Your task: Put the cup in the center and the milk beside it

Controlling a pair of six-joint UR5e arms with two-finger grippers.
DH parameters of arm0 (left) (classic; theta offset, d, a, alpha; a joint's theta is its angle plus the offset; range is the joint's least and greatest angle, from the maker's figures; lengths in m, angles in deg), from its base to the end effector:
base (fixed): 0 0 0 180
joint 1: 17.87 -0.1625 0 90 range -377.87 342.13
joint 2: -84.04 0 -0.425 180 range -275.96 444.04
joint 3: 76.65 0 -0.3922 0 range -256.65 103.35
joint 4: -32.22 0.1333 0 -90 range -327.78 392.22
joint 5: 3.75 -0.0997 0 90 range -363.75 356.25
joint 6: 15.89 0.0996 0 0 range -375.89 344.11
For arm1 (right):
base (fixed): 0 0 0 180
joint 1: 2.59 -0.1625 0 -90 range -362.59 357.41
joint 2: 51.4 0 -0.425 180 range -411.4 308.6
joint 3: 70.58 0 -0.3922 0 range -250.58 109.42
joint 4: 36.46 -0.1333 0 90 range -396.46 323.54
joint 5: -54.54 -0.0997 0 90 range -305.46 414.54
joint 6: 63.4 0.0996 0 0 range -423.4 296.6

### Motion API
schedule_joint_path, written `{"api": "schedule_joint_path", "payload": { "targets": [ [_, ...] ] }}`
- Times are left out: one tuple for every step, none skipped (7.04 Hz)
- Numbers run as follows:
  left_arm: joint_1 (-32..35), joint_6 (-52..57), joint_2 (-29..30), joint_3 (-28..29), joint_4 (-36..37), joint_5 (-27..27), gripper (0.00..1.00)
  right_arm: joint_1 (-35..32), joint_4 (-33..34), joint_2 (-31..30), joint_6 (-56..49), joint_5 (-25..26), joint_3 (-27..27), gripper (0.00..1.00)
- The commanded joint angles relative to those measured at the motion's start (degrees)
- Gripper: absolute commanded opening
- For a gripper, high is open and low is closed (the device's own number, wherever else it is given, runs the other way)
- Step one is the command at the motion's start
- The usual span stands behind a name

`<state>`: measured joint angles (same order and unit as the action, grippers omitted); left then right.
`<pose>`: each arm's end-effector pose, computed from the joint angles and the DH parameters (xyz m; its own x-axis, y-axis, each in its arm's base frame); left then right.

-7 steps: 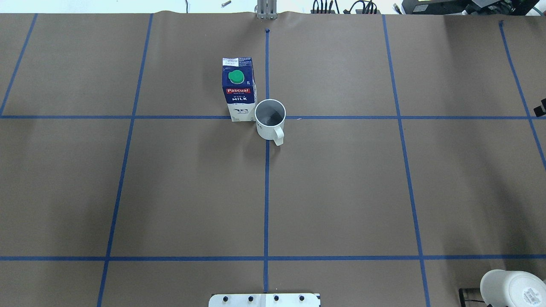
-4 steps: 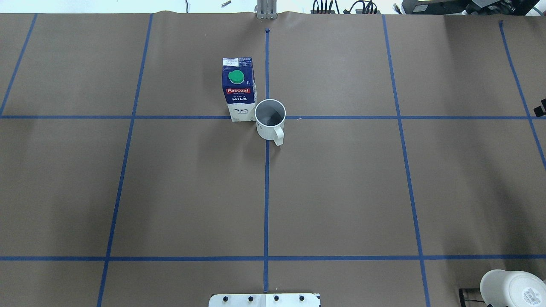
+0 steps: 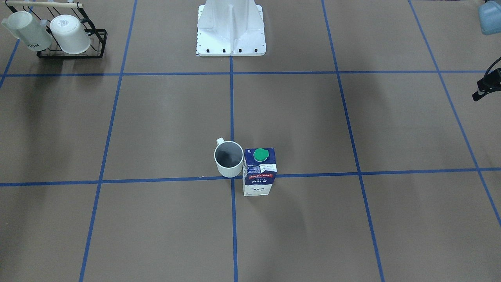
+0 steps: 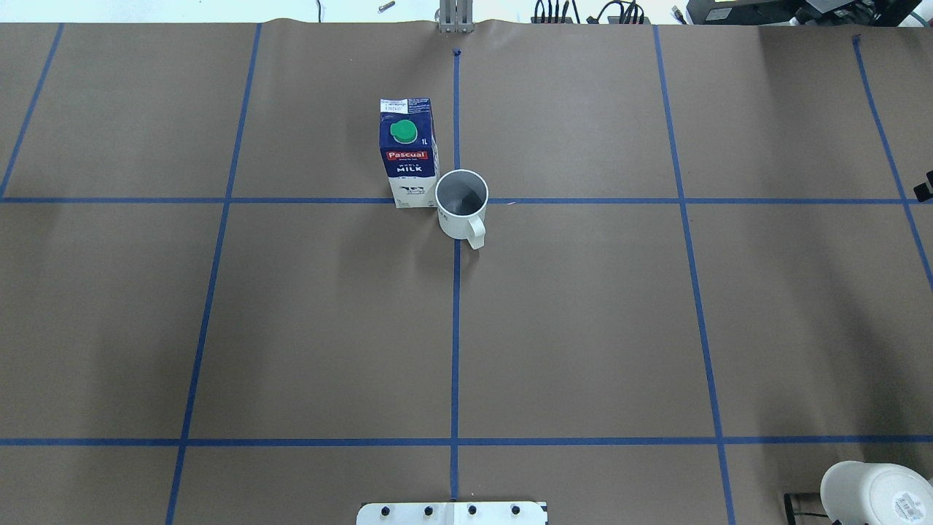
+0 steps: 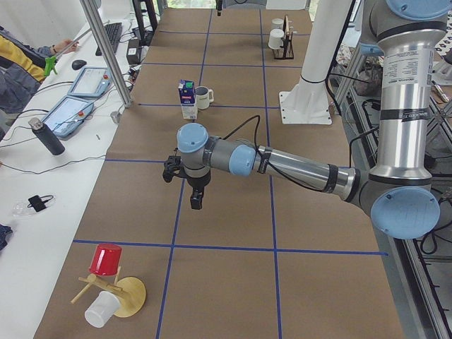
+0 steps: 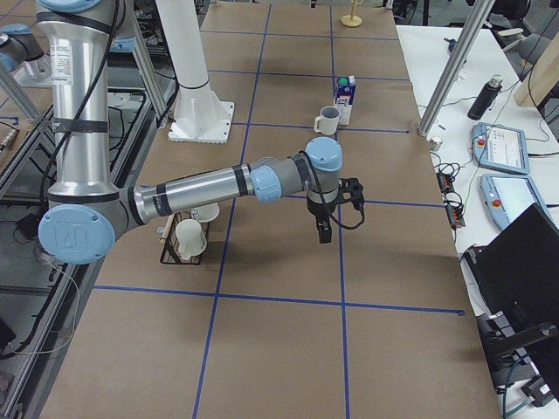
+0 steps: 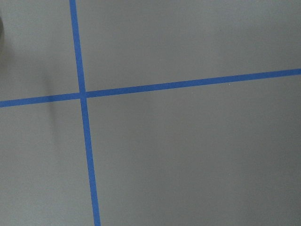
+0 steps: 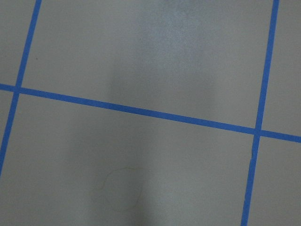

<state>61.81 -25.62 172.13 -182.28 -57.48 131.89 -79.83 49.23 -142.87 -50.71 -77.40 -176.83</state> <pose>0.0249 -0.4833 0.5388 0.6781 0.1226 -0.7247 -0.0605 0.9920 0.1112 -0.0424 -0.4895 0.5247 0.7065 -0.1658 0.6880 0.0549 0.9821 0.1803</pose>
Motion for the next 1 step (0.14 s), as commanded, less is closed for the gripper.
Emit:
{"api": "schedule_joint_path", "payload": {
  "targets": [
    [0.0,0.1,0.1,0.2,-0.8,-0.1,0.98,0.0,0.1,-0.1,0.0,-0.2,-0.1,1.00]
  ]
}}
